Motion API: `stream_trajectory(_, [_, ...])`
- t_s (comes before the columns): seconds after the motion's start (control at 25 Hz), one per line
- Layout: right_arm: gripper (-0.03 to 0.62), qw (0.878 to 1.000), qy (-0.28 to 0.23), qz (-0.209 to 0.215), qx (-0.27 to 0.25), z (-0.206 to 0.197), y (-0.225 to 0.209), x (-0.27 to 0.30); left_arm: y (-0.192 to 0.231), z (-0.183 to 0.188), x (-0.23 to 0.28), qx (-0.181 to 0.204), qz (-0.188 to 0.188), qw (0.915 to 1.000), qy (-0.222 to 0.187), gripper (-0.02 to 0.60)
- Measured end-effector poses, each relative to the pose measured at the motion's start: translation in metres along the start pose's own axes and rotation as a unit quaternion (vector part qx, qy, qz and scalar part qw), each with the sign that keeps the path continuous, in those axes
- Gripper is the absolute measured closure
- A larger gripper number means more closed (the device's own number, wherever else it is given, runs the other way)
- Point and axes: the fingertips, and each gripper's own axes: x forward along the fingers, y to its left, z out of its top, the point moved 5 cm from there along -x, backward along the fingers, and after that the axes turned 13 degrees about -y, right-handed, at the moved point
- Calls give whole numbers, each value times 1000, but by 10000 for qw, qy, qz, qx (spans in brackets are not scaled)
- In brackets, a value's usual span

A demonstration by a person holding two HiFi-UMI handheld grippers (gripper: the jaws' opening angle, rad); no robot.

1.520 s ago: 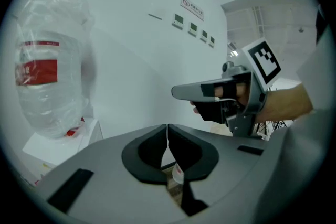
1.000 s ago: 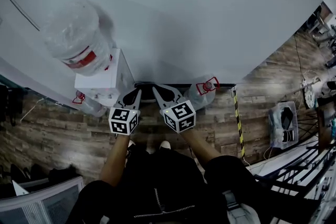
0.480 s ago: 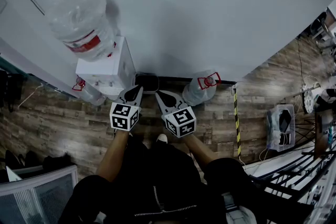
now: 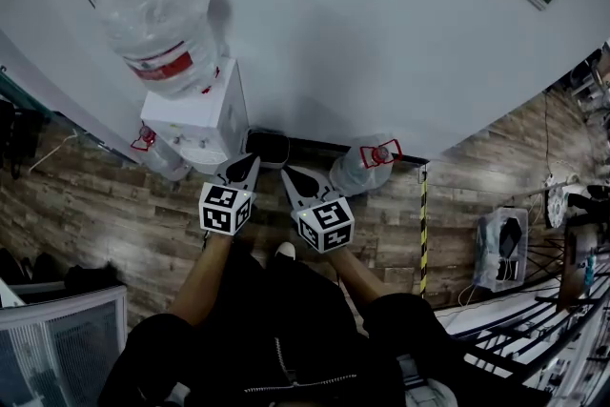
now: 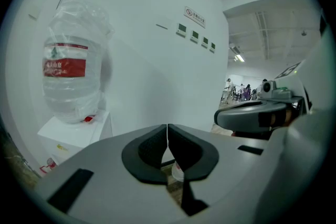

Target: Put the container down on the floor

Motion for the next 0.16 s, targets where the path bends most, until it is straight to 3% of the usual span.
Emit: stream_trajectory(0.16, [585, 10000, 62, -8, 37, -5, -4, -1, 0, -4, 3, -23, 13, 10000, 40, 565])
